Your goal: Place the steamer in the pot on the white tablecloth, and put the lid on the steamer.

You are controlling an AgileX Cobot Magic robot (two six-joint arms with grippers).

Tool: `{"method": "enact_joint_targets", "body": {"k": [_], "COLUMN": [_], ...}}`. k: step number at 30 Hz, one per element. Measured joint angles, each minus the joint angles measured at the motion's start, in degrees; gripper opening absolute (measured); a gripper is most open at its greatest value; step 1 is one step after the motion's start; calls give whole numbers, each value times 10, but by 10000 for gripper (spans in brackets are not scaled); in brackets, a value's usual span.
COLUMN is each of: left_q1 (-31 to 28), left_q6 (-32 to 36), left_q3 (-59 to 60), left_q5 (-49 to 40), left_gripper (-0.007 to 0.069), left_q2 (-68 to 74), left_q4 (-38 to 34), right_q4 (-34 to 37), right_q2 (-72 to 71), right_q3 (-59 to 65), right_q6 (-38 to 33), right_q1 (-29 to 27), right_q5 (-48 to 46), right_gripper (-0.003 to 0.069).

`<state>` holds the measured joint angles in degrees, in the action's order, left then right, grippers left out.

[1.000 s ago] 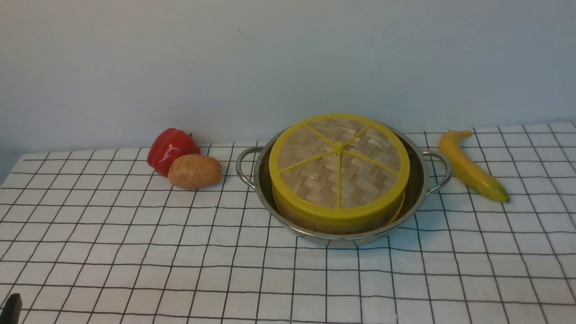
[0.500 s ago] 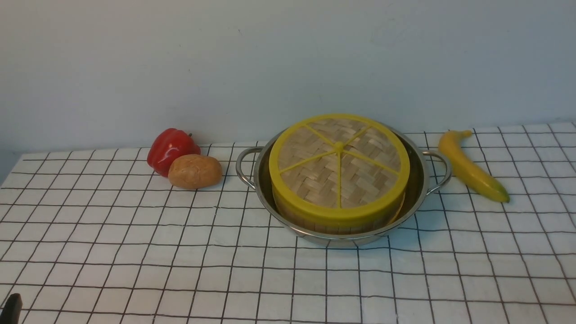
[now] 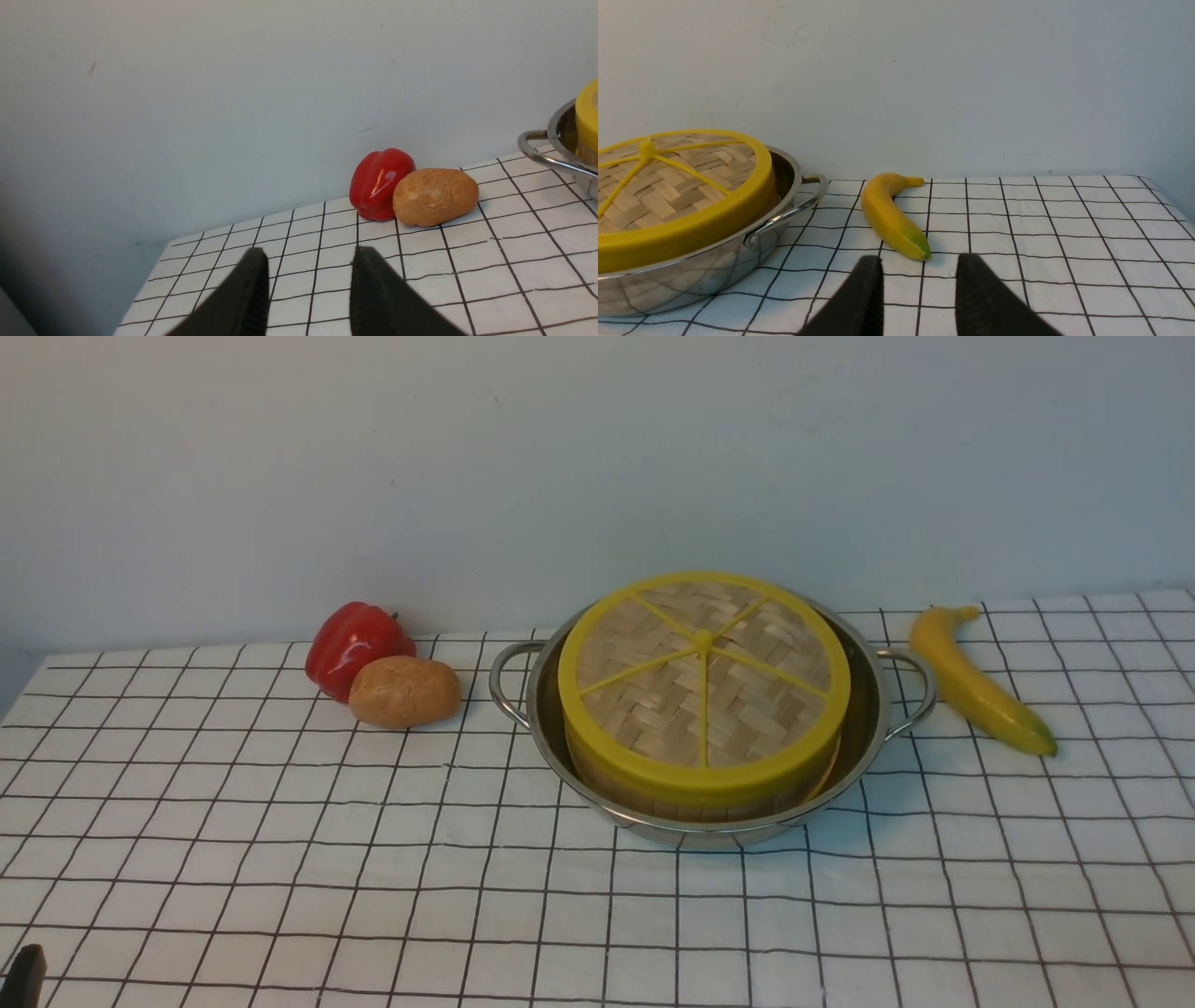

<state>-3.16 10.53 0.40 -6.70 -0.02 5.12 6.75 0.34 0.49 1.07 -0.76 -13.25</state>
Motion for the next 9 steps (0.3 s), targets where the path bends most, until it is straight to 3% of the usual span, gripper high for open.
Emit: {"method": "enact_joint_targets", "body": {"k": [9], "left_q1": [0], "left_q6": [0], "left_q3": [0], "left_q5": [0], "left_gripper": [240], "left_q2": [0], "left_q4": [0], "right_q4": [0], "right_q2": [0], "right_q3": [0], "right_q6": [4], "right_q1": [0], "right_q5": [0], "right_gripper": [243]}}
